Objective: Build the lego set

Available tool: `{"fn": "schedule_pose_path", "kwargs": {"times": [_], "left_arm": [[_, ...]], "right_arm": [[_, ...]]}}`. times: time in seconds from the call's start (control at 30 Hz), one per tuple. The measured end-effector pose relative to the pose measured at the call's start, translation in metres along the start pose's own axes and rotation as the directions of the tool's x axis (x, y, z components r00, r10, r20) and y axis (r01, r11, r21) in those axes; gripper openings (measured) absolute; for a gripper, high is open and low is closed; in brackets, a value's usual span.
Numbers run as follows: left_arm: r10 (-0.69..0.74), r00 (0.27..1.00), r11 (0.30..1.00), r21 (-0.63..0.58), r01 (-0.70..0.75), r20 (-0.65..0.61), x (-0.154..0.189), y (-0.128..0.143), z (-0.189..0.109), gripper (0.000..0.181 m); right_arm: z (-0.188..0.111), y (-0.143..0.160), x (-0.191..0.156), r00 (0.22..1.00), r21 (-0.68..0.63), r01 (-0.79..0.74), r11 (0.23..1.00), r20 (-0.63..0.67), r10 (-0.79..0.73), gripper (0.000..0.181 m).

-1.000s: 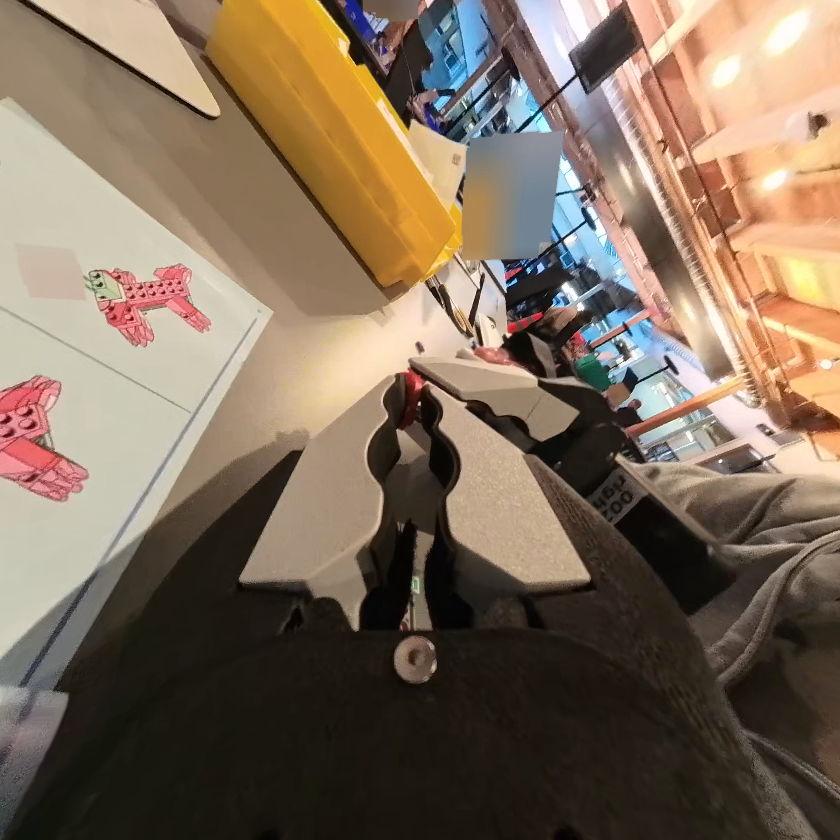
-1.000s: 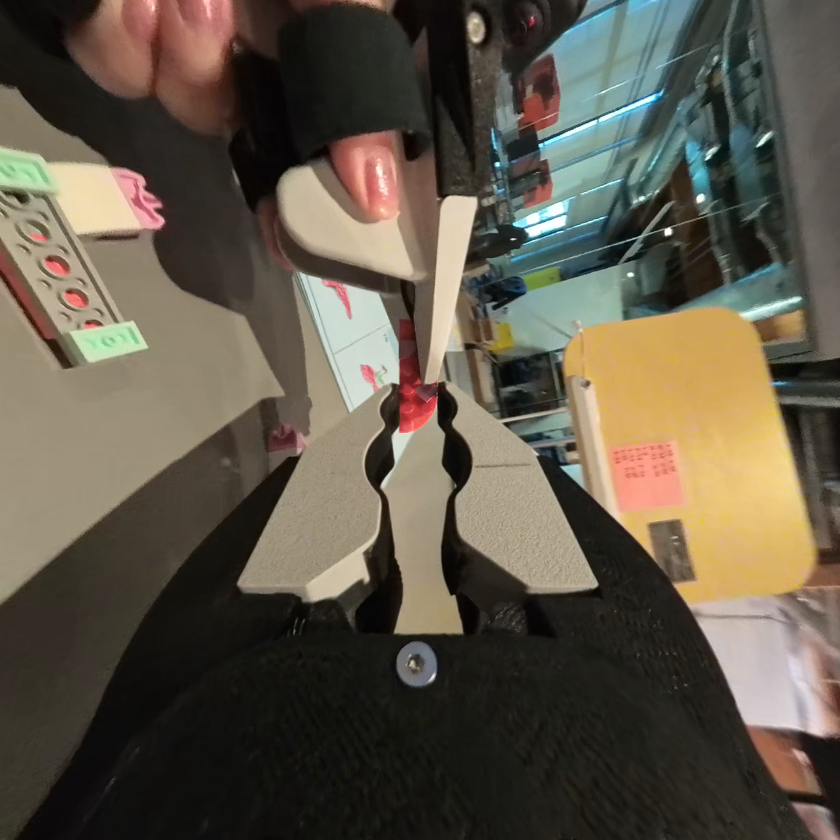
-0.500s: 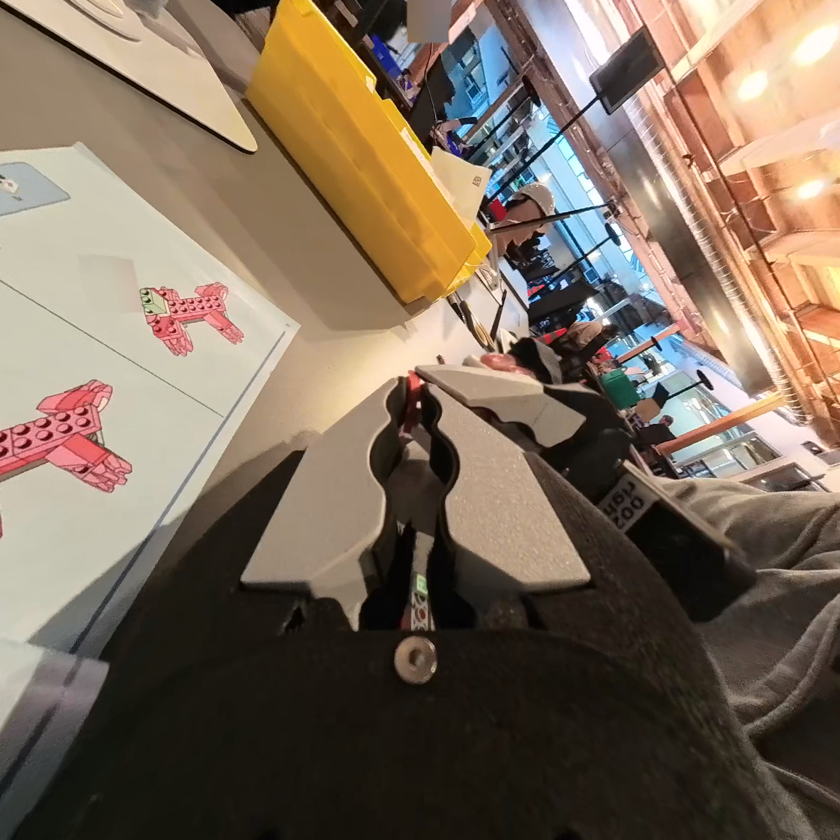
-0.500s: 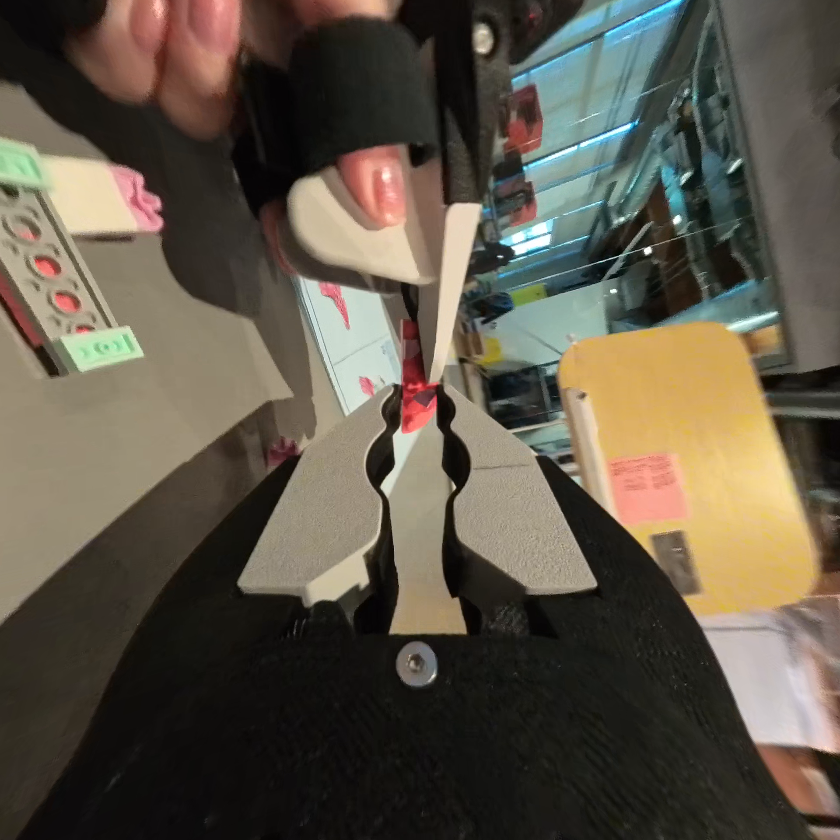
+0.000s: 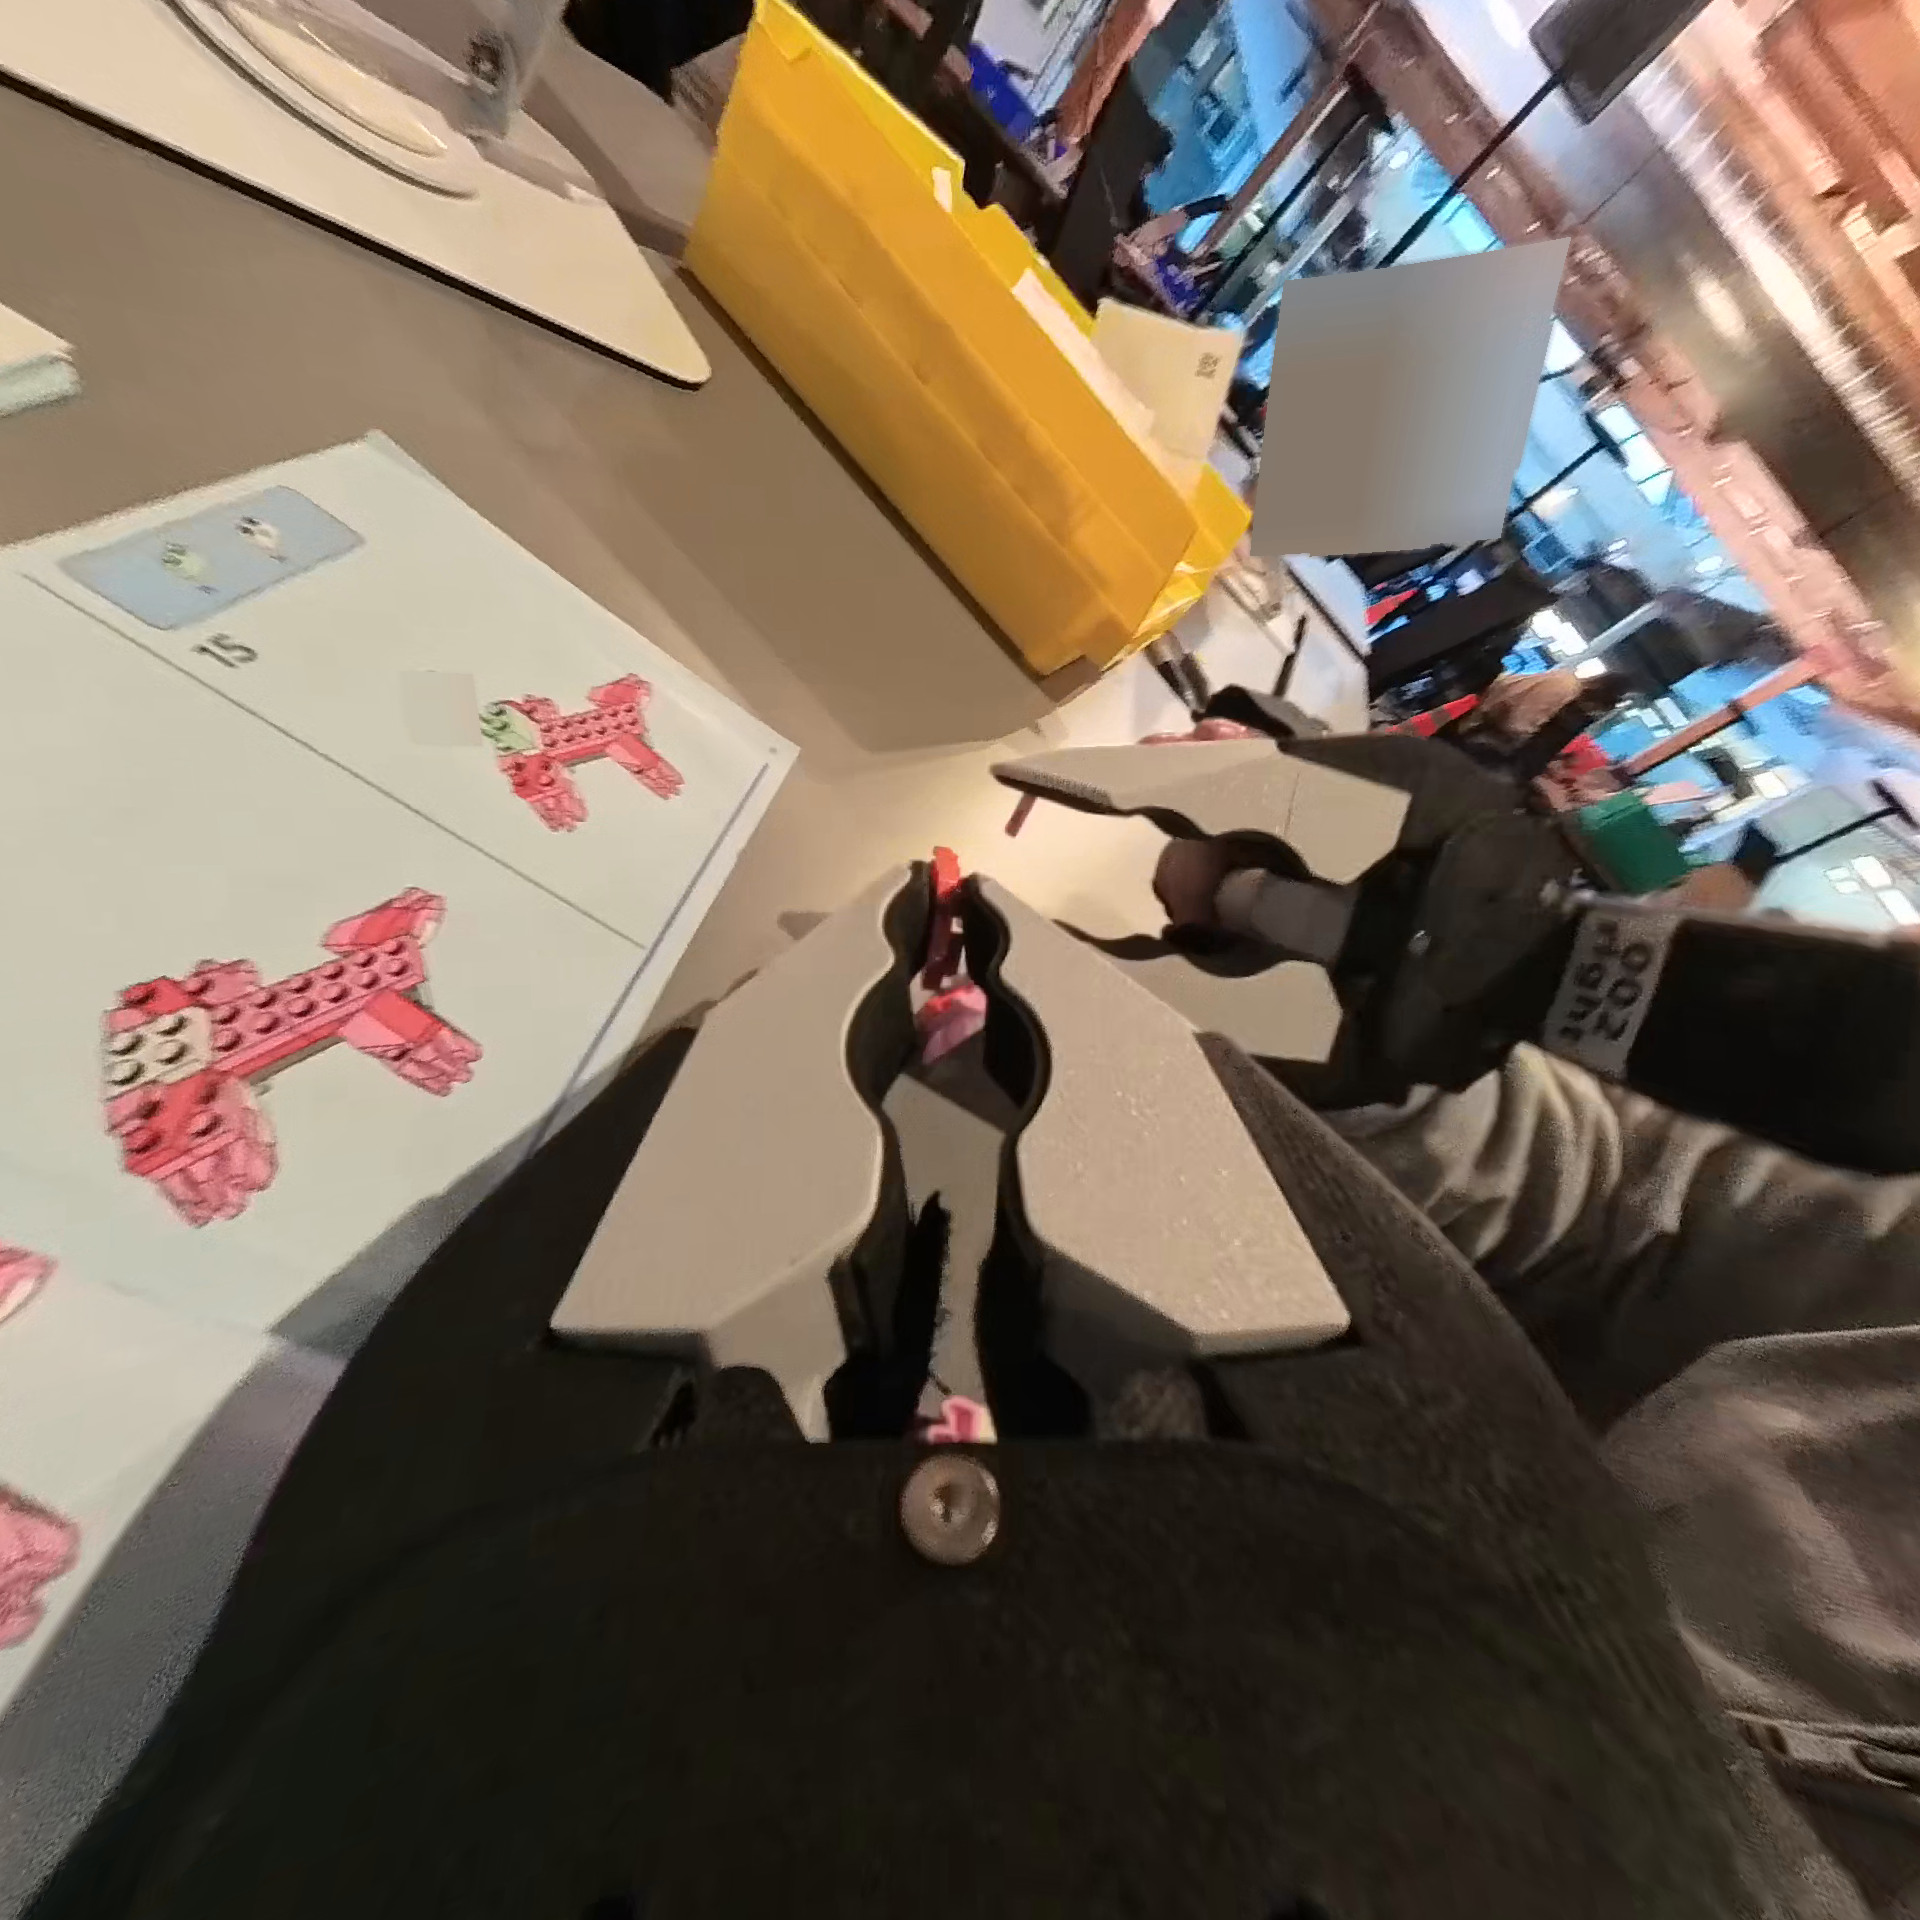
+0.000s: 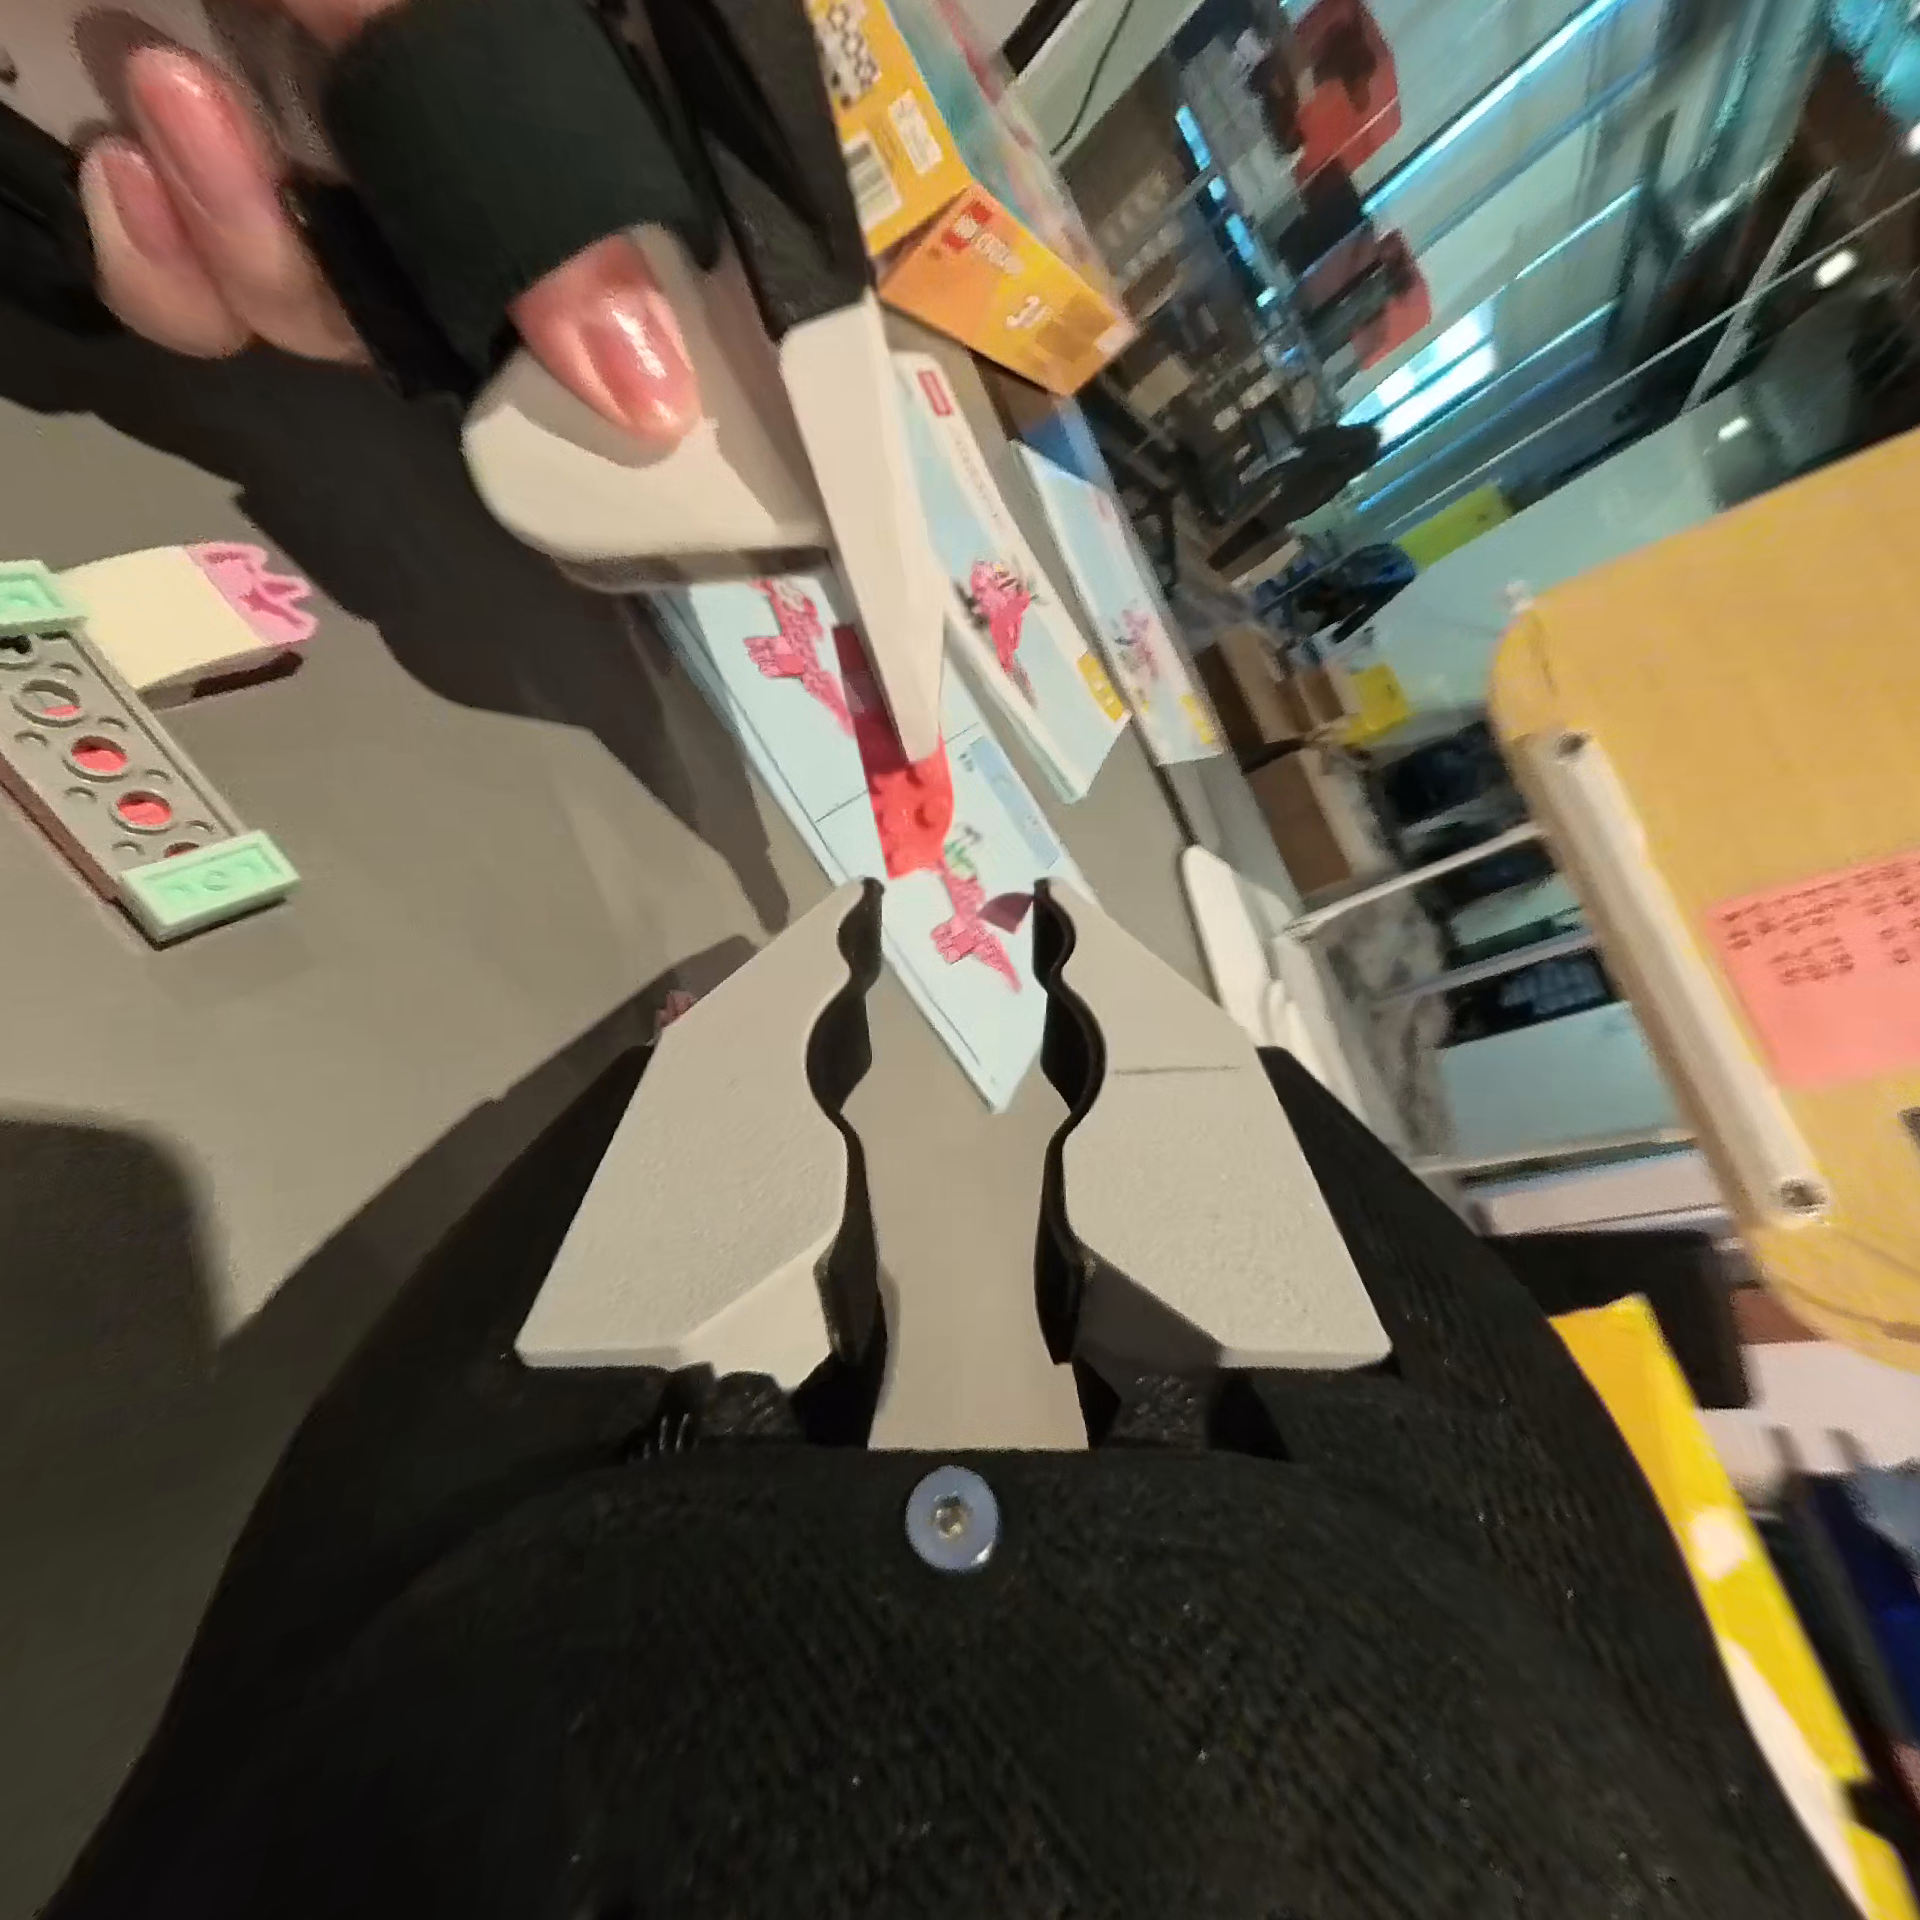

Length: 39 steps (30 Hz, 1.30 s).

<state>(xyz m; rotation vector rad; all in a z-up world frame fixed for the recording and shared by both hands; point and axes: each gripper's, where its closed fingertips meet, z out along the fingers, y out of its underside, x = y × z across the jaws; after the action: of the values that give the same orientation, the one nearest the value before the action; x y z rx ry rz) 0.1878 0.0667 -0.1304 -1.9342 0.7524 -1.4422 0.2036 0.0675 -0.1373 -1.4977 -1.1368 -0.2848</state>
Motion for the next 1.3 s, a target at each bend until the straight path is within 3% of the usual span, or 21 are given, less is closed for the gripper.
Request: {"fn": "schedule_pose_path", "kwargs": {"times": [0.07,0.2,0.4,0.57,0.63,0.7,0.8,0.9,1.0,1.1,1.2,1.3], "left_arm": [[0.03,0.999,1.0,-0.005,-0.029,0.034,-0.003,-0.001,-0.002,0.004],[0.036,0.998,0.999,-0.011,-0.036,0.047,-0.006,-0.001,-0.004,0.004],[0.053,0.998,0.998,-0.018,-0.053,0.02,-0.001,0.0,-0.002,0.005],[0.056,0.998,0.998,-0.035,-0.057,-0.005,0.003,0.004,0.001,0.005],[0.063,0.998,0.997,-0.036,-0.063,-0.01,0.004,0.005,0.001,0.005],[0.076,0.997,0.997,-0.019,-0.076,-0.023,0.008,0.002,0.0,0.004],[0.085,0.996,0.996,0.001,-0.085,-0.041,0.012,-0.002,-0.001,0.004],[0.086,0.993,0.996,0.003,-0.086,-0.076,0.019,-0.001,0.001,0.004],[0.071,0.991,0.997,0.002,-0.072,-0.112,0.026,0.001,0.003,0.004],[0.056,0.982,0.998,0.003,-0.056,-0.182,0.038,0.003,0.004,0.004],[0.055,0.975,0.998,-0.018,-0.061,-0.217,0.043,0.006,0.005,0.005],[0.055,0.96,0.997,-0.03,-0.065,-0.273,0.051,0.006,0.002,0.019]], "right_arm": [[0.0,0.001,-0.006,0.986,-0.007,-0.136,0.991,0.1,0.136,0.03],[-0.004,-0.002,-0.014,0.879,-0.06,-0.392,0.918,0.27,0.393,0.039],[-0.022,0.027,0.0,0.76,-0.155,-0.535,0.831,0.341,0.553,0.051],[-0.029,0.076,-0.013,0.596,-0.354,-0.61,0.709,0.385,0.705,0.078],[-0.028,0.077,-0.013,0.546,-0.367,-0.647,0.668,0.389,0.742,0.09],[-0.028,0.07,-0.003,0.588,-0.3,-0.652,0.697,0.38,0.714,0.091],[-0.034,0.033,0.012,0.657,-0.093,-0.652,0.753,0.426,0.622,0.082],[-0.035,0.002,0.006,0.785,0.06,-0.53,0.846,0.411,0.463,0.066],[-0.026,-0.006,-0.009,0.913,0.082,-0.305,0.949,0.308,0.267,0.057],[-0.019,-0.012,-0.017,0.966,0.092,-0.152,0.984,0.222,0.129,0.044],[-0.02,-0.012,-0.007,0.988,0.092,-0.087,0.992,0.132,0.075,0.016],[-0.024,-0.01,-0.006,0.975,0.099,-0.147,0.984,0.185,0.127,0.012]]}}
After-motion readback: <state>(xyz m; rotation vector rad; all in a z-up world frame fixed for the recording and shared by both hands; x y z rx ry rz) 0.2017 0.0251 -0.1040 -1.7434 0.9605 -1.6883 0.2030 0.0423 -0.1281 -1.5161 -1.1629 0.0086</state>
